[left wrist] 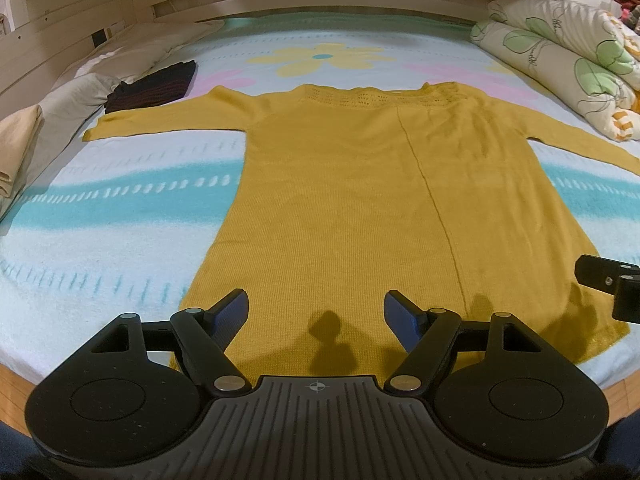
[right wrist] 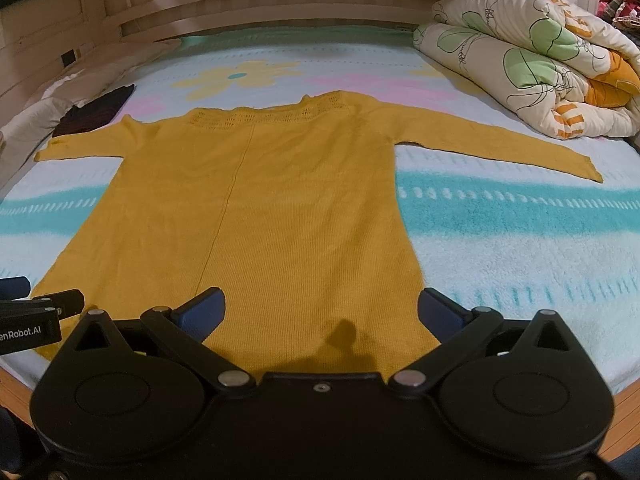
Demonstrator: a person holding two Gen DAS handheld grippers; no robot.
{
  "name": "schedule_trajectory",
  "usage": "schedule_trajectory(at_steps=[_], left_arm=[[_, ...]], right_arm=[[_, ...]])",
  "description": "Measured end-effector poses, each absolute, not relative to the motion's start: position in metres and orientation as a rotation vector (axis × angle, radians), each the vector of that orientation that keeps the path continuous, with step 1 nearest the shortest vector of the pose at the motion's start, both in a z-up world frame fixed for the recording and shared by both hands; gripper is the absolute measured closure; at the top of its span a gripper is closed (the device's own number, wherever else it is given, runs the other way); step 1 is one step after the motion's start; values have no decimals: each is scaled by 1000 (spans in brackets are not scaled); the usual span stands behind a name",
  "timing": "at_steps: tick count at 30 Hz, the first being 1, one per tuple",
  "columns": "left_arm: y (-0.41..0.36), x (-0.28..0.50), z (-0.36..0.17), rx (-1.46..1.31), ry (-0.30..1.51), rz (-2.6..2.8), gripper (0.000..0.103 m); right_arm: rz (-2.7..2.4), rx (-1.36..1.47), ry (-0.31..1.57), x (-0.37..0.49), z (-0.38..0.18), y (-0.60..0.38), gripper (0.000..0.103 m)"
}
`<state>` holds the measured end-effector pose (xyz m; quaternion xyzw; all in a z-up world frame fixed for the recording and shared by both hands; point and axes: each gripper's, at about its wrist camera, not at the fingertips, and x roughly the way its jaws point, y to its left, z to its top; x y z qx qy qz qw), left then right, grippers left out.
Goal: Fold small clothes
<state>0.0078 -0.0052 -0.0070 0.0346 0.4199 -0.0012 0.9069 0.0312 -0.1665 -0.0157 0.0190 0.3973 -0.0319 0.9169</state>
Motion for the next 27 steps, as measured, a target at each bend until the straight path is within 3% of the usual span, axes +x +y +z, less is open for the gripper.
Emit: schedule_trajectory(at_steps=[27], left_arm=[[-5, 7, -9, 68, 873, -4, 29]], right_arm=[[-60, 34, 823, 32, -17, -165, 1]])
